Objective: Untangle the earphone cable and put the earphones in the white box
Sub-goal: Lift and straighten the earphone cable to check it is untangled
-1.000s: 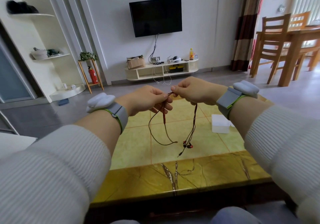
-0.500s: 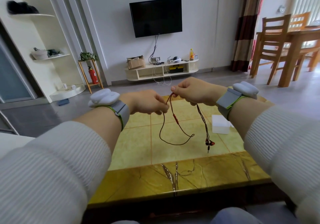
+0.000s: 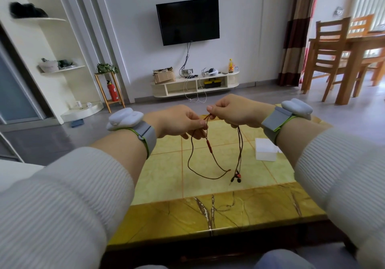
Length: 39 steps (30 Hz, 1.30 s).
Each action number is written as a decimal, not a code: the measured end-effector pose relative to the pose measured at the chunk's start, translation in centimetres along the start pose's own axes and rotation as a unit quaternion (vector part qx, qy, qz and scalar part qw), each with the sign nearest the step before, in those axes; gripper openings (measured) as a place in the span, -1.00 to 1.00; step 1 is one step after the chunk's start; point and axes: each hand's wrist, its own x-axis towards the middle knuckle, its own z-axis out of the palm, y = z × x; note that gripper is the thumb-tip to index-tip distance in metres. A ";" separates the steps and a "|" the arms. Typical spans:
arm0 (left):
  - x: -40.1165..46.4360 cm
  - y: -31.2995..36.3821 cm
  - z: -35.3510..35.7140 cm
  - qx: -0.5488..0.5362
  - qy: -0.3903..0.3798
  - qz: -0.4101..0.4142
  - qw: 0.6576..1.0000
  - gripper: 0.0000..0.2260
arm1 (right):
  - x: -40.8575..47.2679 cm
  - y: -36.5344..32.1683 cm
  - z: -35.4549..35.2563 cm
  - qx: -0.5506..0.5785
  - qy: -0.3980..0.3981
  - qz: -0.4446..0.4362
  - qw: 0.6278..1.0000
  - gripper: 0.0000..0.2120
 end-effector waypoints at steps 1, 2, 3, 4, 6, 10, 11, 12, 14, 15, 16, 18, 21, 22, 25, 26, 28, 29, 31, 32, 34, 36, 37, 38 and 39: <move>0.0 0.0 0.0 0.005 -0.003 0.000 1.000 -0.75 | 0.0 0.0 0.1 0.001 -0.001 0.001 1.000 -0.63; 0.0 0.0 0.0 0.009 -0.003 0.002 1.000 -0.76 | 0.1 0.0 0.2 0.005 0.000 0.002 1.000 -0.62; 0.2 0.0 0.2 0.011 0.003 0.007 1.000 -0.76 | 0.2 0.0 0.3 0.010 0.001 0.002 1.000 -0.62; 0.3 0.1 0.4 0.007 0.013 0.015 1.000 -0.77 | 0.2 0.0 0.4 0.015 0.005 0.003 1.000 -0.61; 0.7 0.2 1.0 -0.028 0.029 0.028 0.999 -0.78 | 0.3 -0.1 0.7 0.016 0.013 0.000 1.000 -0.62; 0.9 0.4 1.9 -0.148 0.045 0.016 0.988 -0.76 | 0.2 0.3 0.6 0.033 0.019 0.000 0.999 -0.62; 0.9 0.3 1.8 -0.180 0.056 0.009 0.982 -0.75 | 0.2 0.5 0.4 0.041 0.019 0.004 0.999 -0.62; 0.9 0.2 1.8 -0.207 0.066 0.003 0.976 -0.75 | 0.1 0.8 0.3 0.046 0.019 0.010 0.999 -0.63; 0.8 0.1 1.6 -0.237 0.074 -0.010 0.969 -0.77 | 0.0 1.3 0.3 0.048 0.017 0.022 0.998 -0.63; 0.6 0.1 1.6 -0.238 0.074 -0.014 0.968 -0.79 | 0.0 1.4 0.3 0.051 0.019 0.026 0.998 -0.63; 0.5 0.2 1.6 -0.230 0.078 -0.017 0.970 -0.80 | 0.0 1.5 0.3 0.055 0.021 0.027 0.998 -0.63; 0.2 0.1 1.5 -0.184 0.094 -0.021 0.978 -0.79 | 0.0 1.9 0.2 0.057 0.025 0.027 0.998 -0.62; -0.3 -0.3 1.2 -0.108 0.093 -0.020 0.990 -0.76 | -0.2 2.4 -0.1 0.027 0.021 0.020 0.999 -0.60; -0.4 -0.5 1.0 -0.094 0.086 -0.023 0.992 -0.75 | -0.3 2.7 -0.1 0.017 0.020 0.019 0.999 -0.59; -0.6 -0.9 0.5 -0.068 0.066 -0.036 0.995 -0.74 | -0.5 3.3 -0.3 0.017 0.029 0.025 0.999 -0.62; -0.7 -1.0 0.4 -0.063 0.064 -0.040 0.995 -0.74 | -0.6 3.5 -0.4 0.027 0.028 0.031 0.999 -0.63; -0.6 -1.2 0.2 -0.059 0.075 -0.040 0.995 -0.73 | -0.7 3.7 -0.4 0.064 0.011 0.044 0.997 -0.64; -0.5 -1.2 0.2 -0.059 0.084 -0.034 0.994 -0.73 | -0.8 3.6 -0.4 0.087 -0.004 0.051 0.995 -0.64; -0.4 -0.9 0.2 -0.057 0.097 -0.018 0.993 -0.73 | -0.9 3.1 -0.2 0.134 -0.041 0.057 0.988 -0.59; -0.3 -0.7 0.4 -0.057 0.099 -0.009 0.993 -0.73 | -0.8 2.8 0.0 0.156 -0.057 0.057 0.984 -0.56; 0.0 -0.3 0.6 -0.052 0.100 0.005 0.994 -0.72 | -0.6 2.2 0.3 0.184 -0.080 0.049 0.978 -0.57; 0.2 -0.1 0.7 -0.047 0.102 0.014 0.994 -0.70 | -0.5 1.7 0.6 0.170 -0.086 0.037 0.981 -0.62; 0.2 0.0 0.7 -0.047 0.102 0.016 0.994 -0.69 | -0.5 1.4 0.8 0.148 -0.079 0.029 0.985 -0.64; 0.2 0.0 0.8 -0.047 0.103 0.018 0.993 -0.68 | -0.4 1.3 0.9 0.124 -0.067 0.022 0.990 -0.66; 0.2 -0.1 0.8 -0.045 0.104 0.018 0.993 -0.69 | -0.4 1.2 0.9 0.105 -0.052 0.016 0.993 -0.68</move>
